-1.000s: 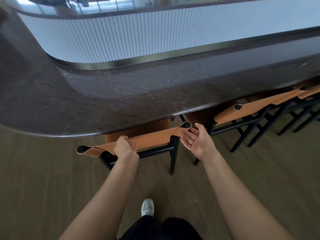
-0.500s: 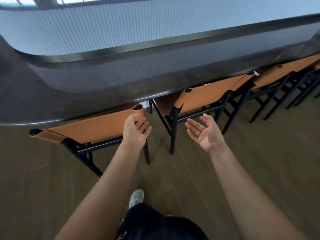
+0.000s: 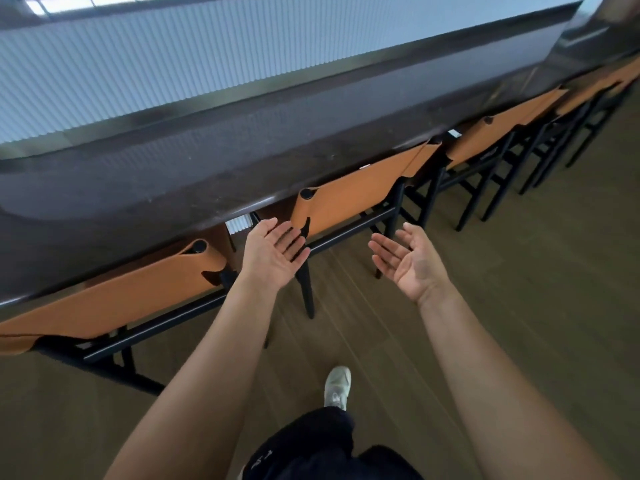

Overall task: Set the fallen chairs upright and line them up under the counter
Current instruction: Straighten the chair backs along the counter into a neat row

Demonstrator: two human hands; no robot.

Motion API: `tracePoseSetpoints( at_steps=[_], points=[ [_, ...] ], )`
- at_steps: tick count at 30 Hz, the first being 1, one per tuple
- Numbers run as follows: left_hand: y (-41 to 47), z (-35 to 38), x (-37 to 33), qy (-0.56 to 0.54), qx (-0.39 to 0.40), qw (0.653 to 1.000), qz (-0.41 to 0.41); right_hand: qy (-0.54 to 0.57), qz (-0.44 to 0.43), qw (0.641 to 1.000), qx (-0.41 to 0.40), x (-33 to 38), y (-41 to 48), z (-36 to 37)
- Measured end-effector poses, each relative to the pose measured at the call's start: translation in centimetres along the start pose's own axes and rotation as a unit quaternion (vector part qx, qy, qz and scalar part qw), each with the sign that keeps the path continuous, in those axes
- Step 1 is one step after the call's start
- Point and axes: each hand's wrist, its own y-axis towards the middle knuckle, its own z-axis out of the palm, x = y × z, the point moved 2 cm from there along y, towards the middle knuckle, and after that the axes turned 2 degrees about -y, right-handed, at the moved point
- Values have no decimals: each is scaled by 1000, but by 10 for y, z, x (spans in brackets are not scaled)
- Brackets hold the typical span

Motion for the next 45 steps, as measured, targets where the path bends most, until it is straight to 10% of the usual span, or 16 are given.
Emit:
tracePoseSetpoints(
  at_steps=[17,45],
  points=[
    [134,91,11,20,-28,993,-112,-32,56,998,-27,65,132,18],
    [215,125,35,-201,-258,945,29,-169,239,956,5,123,323,46]
  ],
)
